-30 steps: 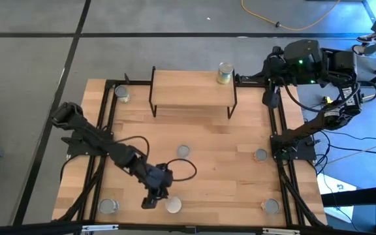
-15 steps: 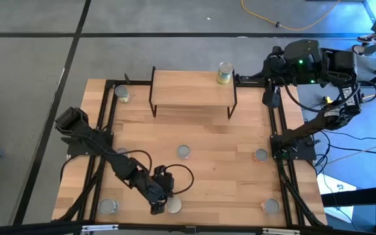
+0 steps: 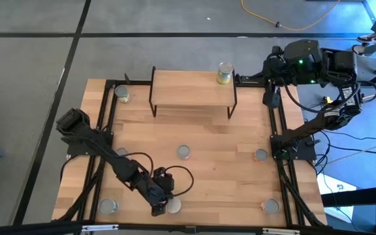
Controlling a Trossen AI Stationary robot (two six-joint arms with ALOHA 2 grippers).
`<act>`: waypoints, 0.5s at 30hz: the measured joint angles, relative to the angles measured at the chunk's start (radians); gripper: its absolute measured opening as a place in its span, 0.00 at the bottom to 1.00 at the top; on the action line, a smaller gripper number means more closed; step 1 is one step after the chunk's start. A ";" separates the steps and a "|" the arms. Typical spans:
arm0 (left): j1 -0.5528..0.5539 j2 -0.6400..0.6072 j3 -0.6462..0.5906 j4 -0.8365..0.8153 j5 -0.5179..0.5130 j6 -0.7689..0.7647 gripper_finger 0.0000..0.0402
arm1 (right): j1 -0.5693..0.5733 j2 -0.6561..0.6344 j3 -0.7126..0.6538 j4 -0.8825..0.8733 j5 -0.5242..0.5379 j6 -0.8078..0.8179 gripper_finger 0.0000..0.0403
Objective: Pick and place cans onto a shelf
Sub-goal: Put the canned cherries on the shelf
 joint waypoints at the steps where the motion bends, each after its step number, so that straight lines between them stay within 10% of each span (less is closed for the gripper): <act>1: 0.000 0.006 -0.001 -0.003 0.004 0.004 0.13 | 0.000 0.000 0.000 0.000 0.000 0.000 0.02; 15: 0.000 0.024 0.015 -0.006 0.013 0.009 0.13 | 0.000 0.000 0.000 0.000 0.000 0.000 0.02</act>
